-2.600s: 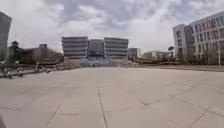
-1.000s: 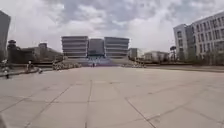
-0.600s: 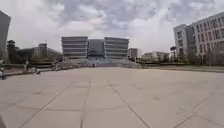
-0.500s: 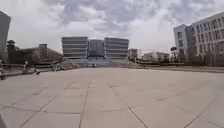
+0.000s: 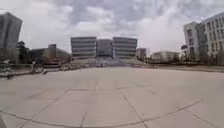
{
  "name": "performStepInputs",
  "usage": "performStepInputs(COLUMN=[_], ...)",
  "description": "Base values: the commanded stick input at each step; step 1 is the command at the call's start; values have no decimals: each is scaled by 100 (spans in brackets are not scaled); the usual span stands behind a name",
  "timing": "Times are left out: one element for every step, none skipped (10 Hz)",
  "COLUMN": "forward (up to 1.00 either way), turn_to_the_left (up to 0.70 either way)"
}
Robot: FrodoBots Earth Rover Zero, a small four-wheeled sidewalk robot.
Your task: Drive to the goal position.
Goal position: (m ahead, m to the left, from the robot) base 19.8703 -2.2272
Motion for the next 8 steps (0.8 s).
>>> performStepInputs(forward=[70, 70, 70, 70, 70, 70, 70, 70], turn_to_the_left=[0, -1, -1, 0, 0, 0, 0, 1])
